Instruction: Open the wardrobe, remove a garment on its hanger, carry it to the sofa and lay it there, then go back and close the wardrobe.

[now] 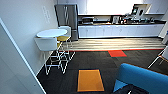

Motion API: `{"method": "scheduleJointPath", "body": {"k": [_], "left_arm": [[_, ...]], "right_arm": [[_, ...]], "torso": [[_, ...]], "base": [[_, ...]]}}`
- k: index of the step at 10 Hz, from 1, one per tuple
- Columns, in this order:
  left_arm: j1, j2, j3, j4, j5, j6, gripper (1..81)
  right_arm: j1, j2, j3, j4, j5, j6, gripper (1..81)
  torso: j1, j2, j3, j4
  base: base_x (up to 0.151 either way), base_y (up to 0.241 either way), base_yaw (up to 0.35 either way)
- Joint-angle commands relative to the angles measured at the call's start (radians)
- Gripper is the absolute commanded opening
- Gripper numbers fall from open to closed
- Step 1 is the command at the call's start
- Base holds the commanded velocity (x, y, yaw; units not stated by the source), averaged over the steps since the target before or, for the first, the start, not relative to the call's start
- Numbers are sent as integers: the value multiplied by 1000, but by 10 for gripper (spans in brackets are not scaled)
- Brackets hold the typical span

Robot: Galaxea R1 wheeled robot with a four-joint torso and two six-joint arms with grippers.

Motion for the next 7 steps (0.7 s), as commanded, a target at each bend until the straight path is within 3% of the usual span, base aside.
{"method": "scheduleJointPath", "body": {"k": [1,7], "left_arm": [[-23,4,-31,13,37,4,811],[-19,23,-75,5,37,4,811]], "right_arm": [[11,5,2,-1,-65,0,811],[7,11,-3,-1,-65,0,811]], "torso": [[0,0,0,0],[0,0,0,0]], "base": [[0,0,298],[0,0,298]]}}
